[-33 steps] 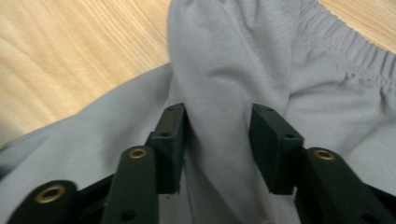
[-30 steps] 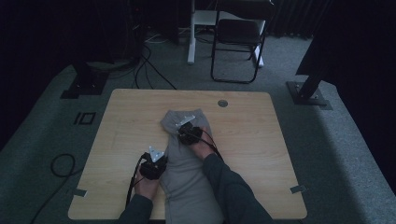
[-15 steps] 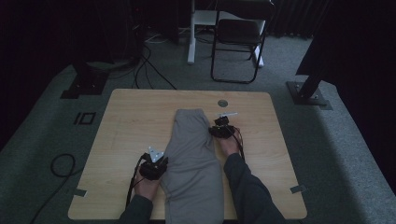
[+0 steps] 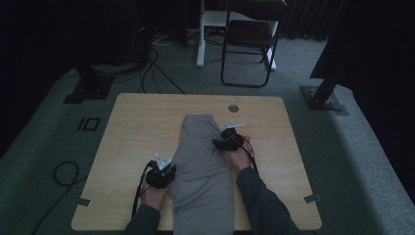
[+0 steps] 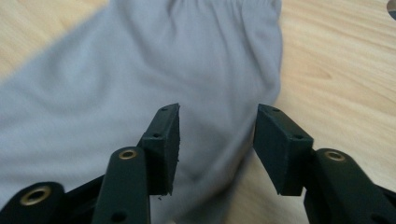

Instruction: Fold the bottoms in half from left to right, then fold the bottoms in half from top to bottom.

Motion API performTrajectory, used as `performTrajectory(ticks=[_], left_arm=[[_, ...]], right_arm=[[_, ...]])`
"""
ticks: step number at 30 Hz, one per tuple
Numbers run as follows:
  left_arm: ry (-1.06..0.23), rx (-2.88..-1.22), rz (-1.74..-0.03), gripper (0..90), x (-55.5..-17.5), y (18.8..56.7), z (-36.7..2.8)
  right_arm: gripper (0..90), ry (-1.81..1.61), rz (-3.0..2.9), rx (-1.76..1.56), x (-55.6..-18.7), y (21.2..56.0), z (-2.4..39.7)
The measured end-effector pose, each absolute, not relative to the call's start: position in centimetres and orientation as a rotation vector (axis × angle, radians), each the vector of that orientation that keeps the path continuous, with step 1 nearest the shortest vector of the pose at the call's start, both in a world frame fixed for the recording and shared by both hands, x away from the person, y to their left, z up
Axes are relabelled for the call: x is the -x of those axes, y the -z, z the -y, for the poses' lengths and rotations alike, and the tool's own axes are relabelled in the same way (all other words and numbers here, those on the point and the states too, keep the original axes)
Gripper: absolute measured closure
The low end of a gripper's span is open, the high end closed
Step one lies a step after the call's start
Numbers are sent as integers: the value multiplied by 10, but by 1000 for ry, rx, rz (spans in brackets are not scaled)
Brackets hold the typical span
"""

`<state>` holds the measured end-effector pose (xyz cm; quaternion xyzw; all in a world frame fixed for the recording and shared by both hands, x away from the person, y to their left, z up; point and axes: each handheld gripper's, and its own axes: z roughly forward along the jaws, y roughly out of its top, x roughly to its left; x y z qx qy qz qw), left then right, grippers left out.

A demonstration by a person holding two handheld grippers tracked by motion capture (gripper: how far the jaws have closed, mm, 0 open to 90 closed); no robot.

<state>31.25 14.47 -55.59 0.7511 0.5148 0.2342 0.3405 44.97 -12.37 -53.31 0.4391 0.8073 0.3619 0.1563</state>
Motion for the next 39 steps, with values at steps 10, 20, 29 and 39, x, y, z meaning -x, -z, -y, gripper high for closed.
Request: performTrajectory(ticks=[10,20,29,39], left_arm=[[-606,-1954,-1340,713,-313,556,-145],[-615,-1959,-1282,590,-350,536,-142],[-579,-2016,-1299,591,-398,535,-117],[-542,-2041,-1306,625,-399,549,-111]], right_arm=[[549,-912,-2291,-1293,-454,546,156],[552,-919,-2301,-1285,-456,546,156],[553,-927,-2297,-1279,-455,547,156],[554,-922,-2308,-1274,-450,547,157]])
